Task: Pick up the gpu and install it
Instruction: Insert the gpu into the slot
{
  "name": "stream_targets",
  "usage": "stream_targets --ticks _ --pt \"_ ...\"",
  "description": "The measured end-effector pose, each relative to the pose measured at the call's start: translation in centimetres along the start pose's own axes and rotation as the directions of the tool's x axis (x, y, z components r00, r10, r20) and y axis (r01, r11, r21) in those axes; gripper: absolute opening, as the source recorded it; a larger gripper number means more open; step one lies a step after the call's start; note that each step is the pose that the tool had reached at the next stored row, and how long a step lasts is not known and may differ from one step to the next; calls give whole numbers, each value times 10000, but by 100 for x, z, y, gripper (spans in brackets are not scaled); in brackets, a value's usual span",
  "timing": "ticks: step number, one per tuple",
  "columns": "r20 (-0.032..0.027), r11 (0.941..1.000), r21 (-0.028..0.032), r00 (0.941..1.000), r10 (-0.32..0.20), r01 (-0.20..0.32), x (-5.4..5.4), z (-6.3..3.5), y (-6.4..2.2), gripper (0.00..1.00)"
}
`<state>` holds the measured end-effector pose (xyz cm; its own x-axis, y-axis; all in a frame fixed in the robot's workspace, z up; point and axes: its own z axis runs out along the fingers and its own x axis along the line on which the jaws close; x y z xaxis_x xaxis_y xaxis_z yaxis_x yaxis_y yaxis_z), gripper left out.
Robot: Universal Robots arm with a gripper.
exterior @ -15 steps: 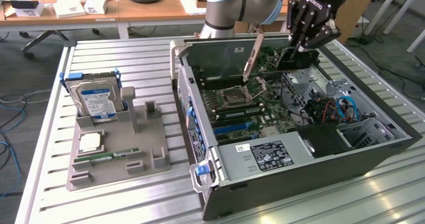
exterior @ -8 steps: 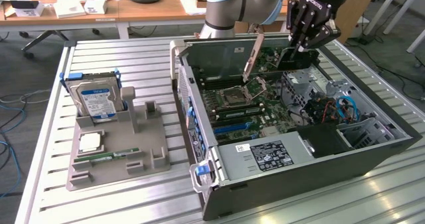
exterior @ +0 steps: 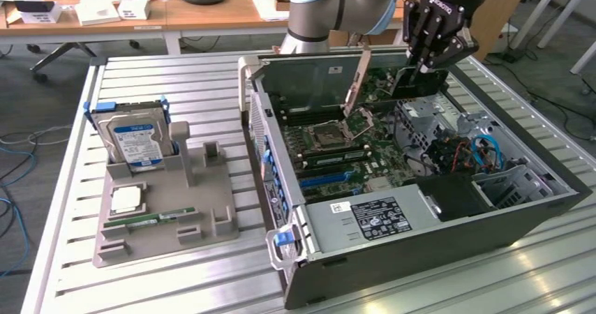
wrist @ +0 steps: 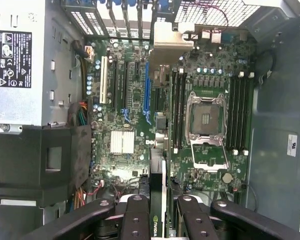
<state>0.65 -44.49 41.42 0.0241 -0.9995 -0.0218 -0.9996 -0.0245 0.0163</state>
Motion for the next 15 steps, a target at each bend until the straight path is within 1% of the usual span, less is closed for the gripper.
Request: stream_targets --ticks 12,15 --pt "1 10000 2 10000 -2 2 1 103 50 26" --pt "-1 10000 2 10000 -2 2 1 108 51 26"
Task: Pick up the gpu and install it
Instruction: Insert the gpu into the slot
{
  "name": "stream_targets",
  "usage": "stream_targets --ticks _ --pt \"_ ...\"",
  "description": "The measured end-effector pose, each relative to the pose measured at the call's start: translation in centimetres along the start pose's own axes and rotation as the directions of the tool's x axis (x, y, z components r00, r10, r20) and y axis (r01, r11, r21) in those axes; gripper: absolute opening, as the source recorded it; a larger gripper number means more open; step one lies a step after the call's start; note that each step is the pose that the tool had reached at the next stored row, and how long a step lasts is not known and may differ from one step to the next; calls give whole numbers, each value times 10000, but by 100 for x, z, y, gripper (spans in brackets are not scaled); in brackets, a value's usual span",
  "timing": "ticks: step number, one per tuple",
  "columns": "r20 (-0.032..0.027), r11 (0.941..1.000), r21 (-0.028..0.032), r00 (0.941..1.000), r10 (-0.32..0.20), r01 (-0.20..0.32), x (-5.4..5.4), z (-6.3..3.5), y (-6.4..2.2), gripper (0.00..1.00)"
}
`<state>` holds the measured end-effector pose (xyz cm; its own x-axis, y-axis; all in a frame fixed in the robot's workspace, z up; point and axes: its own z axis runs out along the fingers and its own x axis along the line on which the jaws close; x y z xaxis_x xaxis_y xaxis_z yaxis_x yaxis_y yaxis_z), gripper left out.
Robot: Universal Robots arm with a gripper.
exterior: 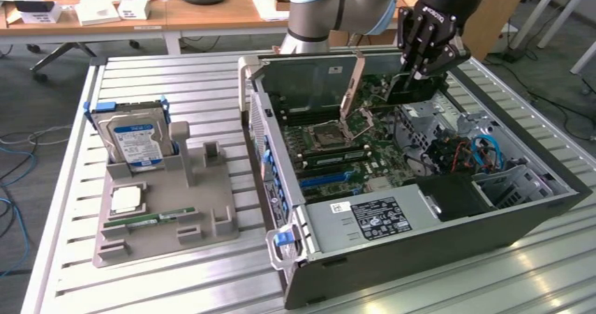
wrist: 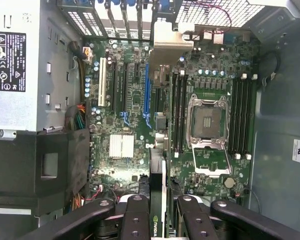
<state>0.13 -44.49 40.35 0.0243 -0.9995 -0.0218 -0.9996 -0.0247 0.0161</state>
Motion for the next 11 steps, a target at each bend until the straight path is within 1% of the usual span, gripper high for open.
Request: stream_targets --ticks 11 --pt "2 10000 0 10000 4 -4 0 2 8 26"
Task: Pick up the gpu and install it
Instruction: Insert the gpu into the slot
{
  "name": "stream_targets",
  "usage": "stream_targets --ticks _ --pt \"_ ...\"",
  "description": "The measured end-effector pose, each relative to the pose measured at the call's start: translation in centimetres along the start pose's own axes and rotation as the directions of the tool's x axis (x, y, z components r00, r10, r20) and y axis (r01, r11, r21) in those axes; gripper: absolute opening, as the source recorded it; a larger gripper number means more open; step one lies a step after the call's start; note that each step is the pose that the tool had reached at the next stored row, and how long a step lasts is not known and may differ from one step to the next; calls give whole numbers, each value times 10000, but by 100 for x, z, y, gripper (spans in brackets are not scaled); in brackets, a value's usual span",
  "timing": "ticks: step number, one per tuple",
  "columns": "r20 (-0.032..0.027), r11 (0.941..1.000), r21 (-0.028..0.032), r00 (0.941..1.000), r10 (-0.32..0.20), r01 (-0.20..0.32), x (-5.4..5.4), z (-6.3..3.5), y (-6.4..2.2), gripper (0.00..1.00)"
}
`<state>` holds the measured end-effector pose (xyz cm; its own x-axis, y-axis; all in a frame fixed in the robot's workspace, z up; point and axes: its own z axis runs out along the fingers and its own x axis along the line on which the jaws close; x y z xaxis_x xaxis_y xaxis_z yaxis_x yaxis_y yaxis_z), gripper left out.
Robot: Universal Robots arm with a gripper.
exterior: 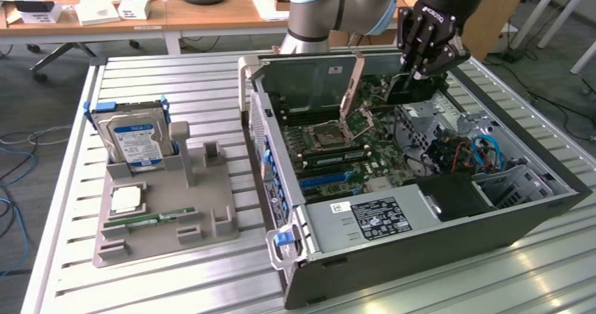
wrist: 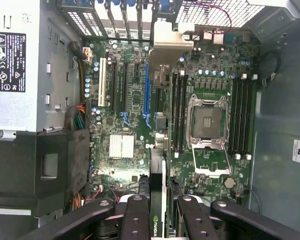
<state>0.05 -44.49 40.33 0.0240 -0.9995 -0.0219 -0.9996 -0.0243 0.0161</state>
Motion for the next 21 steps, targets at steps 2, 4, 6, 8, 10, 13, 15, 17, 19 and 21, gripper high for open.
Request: stream_targets --ticks 2,4,6,8,10,13,15,17,19,21 --pt "3 10000 1 10000 -2 2 -1 3 16 26" --pt "1 10000 1 10000 -2 2 -7 5 43 26" --pt "0 10000 1 10000 -2 2 -14 7 74 26" --pt "0 10000 1 10000 -2 2 -21 9 103 26" --pt "0 10000 0 10000 -1 1 -26 11 129 26" --pt "1 10000 1 10000 -2 2 -32 14 166 26" --pt "0 10000 0 10000 -2 2 -37 15 192 26" --pt "0 10000 0 10000 -1 1 -41 17 218 26" --pt "0 10000 0 10000 -1 1 -46 19 245 26" --pt "0 10000 0 10000 -2 2 -51 21 272 26"
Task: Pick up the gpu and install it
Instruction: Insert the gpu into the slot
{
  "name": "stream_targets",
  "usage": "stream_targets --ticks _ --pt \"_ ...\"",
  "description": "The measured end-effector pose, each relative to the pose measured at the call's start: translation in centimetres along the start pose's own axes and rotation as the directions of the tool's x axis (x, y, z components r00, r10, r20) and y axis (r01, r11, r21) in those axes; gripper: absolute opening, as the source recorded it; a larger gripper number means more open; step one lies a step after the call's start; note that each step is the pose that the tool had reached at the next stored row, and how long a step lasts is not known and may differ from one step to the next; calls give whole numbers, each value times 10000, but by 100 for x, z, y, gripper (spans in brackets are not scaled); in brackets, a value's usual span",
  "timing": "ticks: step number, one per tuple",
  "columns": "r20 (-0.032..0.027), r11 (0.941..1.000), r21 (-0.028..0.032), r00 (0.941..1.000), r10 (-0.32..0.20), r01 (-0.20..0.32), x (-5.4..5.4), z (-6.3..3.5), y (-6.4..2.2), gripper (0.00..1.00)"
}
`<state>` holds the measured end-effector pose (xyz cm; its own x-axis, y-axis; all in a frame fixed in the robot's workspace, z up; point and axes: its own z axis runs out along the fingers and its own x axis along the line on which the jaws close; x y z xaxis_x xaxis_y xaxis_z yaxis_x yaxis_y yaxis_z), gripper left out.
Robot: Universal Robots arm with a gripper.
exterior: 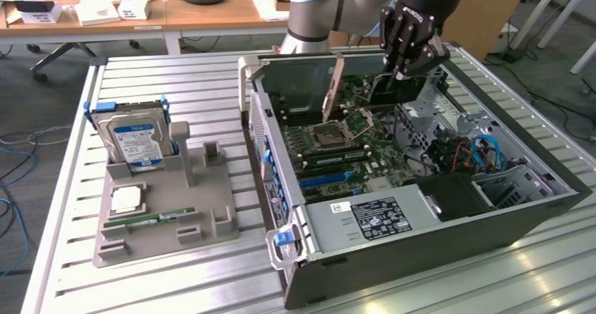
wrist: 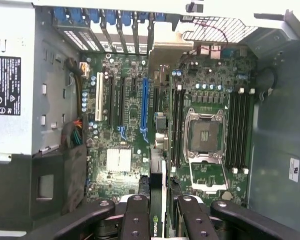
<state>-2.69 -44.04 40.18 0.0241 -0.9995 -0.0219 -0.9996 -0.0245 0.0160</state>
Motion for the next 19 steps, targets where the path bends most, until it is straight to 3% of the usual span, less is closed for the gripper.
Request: stream_targets --ticks 8,19 --pt "0 10000 0 10000 1 -1 -29 7 125 26" --pt "0 10000 0 10000 0 0 -31 47 137 26"
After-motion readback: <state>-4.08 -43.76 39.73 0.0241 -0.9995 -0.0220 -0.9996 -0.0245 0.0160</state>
